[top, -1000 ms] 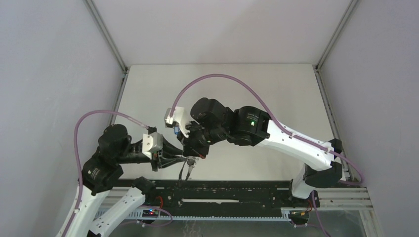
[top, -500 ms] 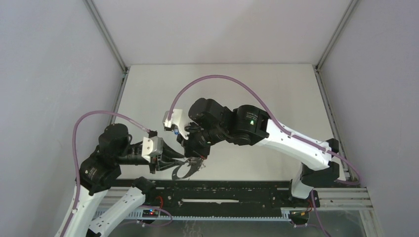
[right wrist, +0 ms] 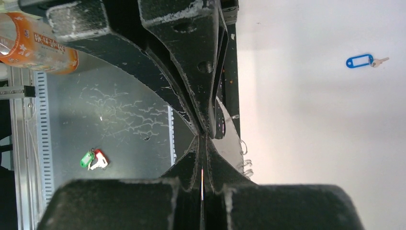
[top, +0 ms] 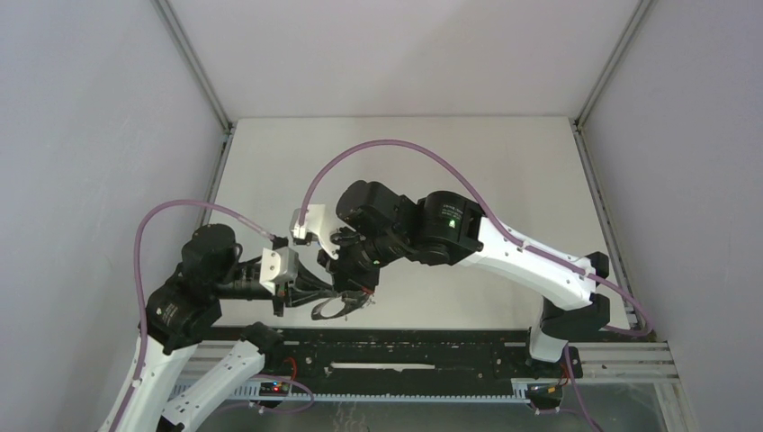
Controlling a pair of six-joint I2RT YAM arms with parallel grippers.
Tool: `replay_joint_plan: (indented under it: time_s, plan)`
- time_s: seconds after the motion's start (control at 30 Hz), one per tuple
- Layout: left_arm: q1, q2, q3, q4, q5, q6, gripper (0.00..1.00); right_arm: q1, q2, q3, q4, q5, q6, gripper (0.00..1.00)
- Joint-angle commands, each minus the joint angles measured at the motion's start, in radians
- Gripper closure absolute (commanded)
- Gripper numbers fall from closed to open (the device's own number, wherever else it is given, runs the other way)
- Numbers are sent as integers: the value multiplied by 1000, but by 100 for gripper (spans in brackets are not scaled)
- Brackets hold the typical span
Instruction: Put the keys on the keyring
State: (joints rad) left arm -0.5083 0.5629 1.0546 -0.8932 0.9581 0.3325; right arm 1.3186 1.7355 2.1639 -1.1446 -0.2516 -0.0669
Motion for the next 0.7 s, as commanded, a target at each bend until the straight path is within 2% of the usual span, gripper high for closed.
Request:
replay_joint_plan:
  time_s: [0.0, 0.37, 0.5, 0.67]
  plan:
    - [-6, 5, 28, 22, 44, -24, 96, 9, 2, 44, 56, -27, -21, 100]
    - [-6, 12, 61, 27, 95, -87, 100, 10, -10, 10, 74, -47, -24, 100]
    - [-6, 10, 54, 71, 67, -159, 100, -5, -35, -41, 145, -61, 9, 99]
    - [-6, -37, -14, 212, -116, -304, 100, -57, -183, -239, 367, -68, 132, 67]
